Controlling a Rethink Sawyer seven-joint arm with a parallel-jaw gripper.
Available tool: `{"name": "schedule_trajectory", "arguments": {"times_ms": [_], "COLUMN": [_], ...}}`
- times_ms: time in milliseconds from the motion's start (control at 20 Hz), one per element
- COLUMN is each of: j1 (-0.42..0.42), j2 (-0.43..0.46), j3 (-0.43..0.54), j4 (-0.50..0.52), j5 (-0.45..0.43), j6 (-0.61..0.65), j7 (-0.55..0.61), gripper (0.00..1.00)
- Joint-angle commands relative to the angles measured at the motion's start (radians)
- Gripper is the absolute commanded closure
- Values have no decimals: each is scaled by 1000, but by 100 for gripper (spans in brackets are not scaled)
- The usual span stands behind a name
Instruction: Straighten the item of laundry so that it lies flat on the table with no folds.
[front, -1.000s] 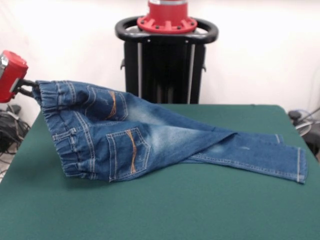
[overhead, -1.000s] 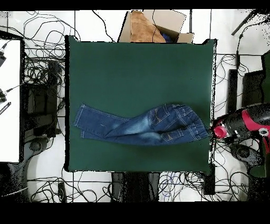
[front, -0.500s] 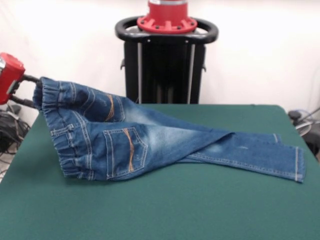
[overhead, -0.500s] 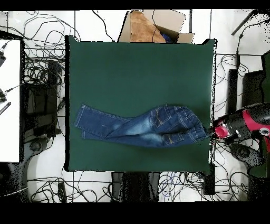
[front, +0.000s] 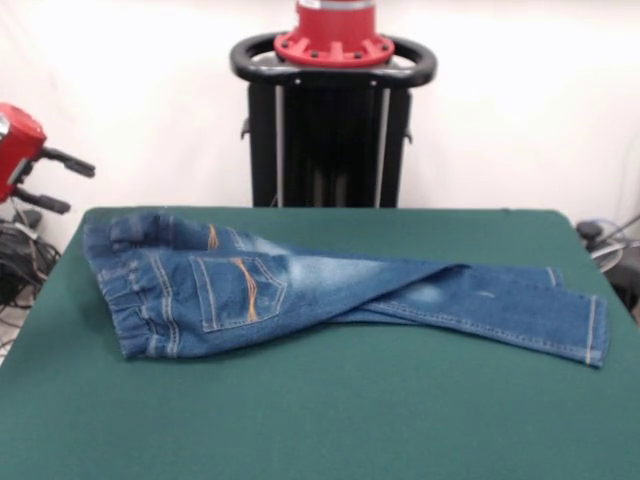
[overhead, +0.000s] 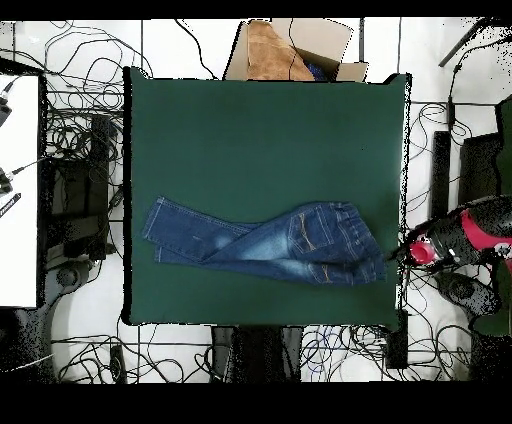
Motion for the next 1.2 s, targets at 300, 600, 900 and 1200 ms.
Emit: {"name": "schedule_trajectory", "arguments": {"times_ms": [300, 600, 900, 1200], "j1": [41, 58, 80, 108], "j2": [-261, -411, -464, -493], "j3": [74, 34, 16, 10], "j4": [161, 325, 516, 687], "j5": [66, 209, 432, 665], "j6": [-203, -285, -413, -588], "j7": [41, 193, 270, 270], "gripper": [0, 0, 0, 0]}}
